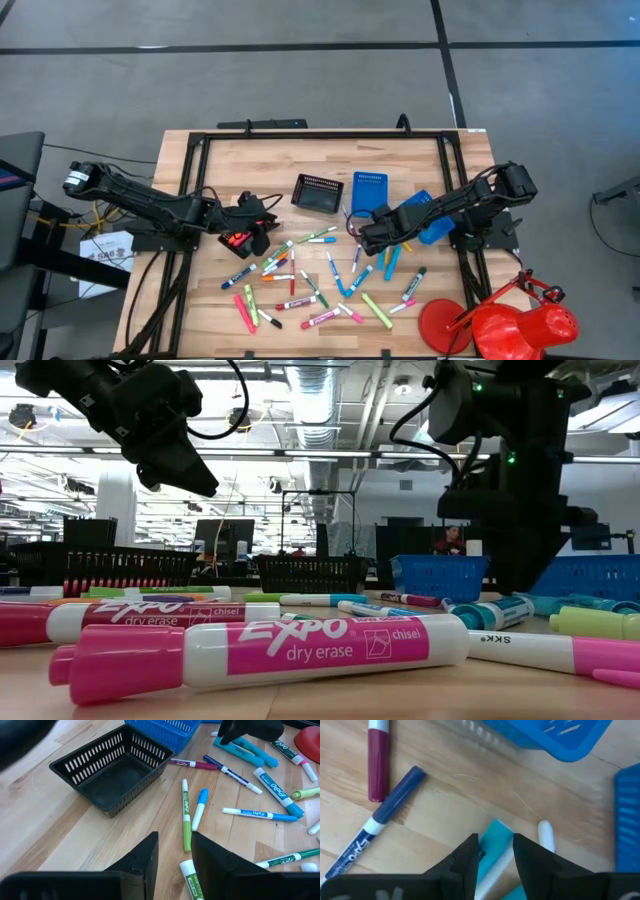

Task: Pick & Place Markers
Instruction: Put the left blue highlighter into the left black bin

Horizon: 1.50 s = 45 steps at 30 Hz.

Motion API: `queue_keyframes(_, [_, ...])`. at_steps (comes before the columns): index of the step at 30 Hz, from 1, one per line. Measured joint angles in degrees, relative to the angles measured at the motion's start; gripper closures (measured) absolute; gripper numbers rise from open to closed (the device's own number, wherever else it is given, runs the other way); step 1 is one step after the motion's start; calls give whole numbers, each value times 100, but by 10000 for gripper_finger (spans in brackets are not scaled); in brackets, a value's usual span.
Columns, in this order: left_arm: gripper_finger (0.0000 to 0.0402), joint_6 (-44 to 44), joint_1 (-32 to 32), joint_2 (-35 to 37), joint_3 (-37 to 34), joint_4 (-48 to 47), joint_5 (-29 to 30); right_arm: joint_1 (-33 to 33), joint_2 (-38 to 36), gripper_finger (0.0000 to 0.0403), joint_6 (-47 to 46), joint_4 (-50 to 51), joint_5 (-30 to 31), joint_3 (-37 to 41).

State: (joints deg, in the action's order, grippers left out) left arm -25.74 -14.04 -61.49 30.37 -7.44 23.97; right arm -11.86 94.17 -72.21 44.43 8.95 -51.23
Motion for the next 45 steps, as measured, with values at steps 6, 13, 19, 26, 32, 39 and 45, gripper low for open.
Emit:
queue_keyframes(6, [291, -1, -1, 0, 0, 0, 0, 2, 0, 291, -131, -19, -3, 3])
queue_keyframes(13, [291, -2, 0, 0, 0, -2, 0, 2, 42, 291, -135, -85, 1, 3])
queue_keyframes(19, [291, -2, -1, -2, 0, -2, 0, 40, 330, 292, -114, -300, -199, -13])
queue_keyframes(26, [291, -2, -1, -20, -22, -13, -2, 254, 625, 299, 500, -370, -657, -51])
queue_keyframes(32, [291, -2, 0, -20, -22, -11, -2, 177, 492, 337, 870, -469, -543, -43])
queue_keyframes(39, [291, -2, -1, -20, -22, 4, -2, -233, 331, 334, 1949, -1013, 1, -390])
queue_keyframes(45, [291, -2, 0, -17, -22, 83, -2, -376, 339, 334, 4553, -2701, 153, -751])
